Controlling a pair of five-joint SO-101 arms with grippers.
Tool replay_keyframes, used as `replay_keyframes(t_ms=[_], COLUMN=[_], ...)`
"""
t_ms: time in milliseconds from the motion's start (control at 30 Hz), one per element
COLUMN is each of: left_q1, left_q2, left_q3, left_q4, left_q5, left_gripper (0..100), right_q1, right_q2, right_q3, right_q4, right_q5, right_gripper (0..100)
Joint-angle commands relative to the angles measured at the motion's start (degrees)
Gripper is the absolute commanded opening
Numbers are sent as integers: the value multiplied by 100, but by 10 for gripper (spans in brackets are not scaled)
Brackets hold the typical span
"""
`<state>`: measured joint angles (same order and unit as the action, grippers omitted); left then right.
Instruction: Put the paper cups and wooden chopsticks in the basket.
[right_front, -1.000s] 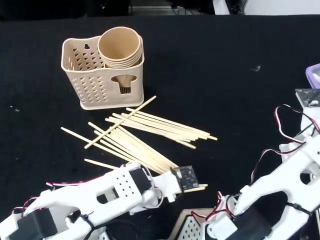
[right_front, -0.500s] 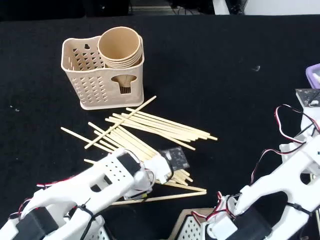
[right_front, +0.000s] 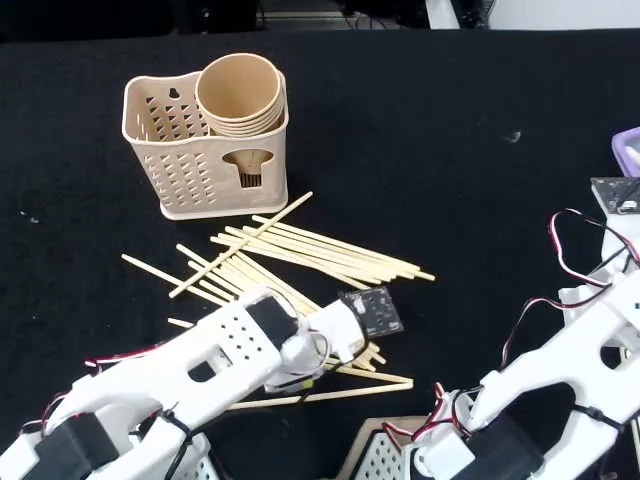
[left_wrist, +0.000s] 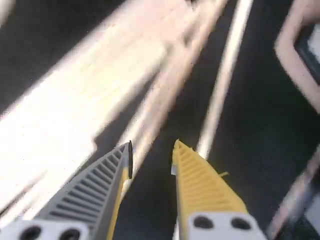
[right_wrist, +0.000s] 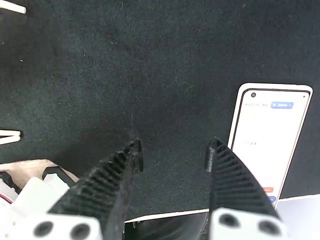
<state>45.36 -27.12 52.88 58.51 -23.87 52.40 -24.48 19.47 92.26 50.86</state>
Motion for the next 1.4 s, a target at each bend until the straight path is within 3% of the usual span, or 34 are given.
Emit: replay_keyframes(t_ms=[0,133,467,600,733,1000,1367], left_q1=[40,40,101,101,101,110,40], left_q2=[123,457,1116,1011,800,-281,-2215], left_q3=[312,426,321,374,435,418,409], left_q4=[-782,-1152,-1178,-1152,-1081,105,2198], left_q5=[-70,-70,-79,-79,-44,-97,-1231], left_gripper=[150,150,143,23,27,30,30], right_q1=[88,88,88,88,88,88,62], right_q2=[-127,-110,-110,-110,-110,-110,-101], right_q3=[-31,-31,-31,-31,-31,-48,-31], right_q4=[35,26,35,35,35,26,44], right_q5=[62,62,62,62,62,70,26], right_gripper=[216,216,216,216,216,216,216])
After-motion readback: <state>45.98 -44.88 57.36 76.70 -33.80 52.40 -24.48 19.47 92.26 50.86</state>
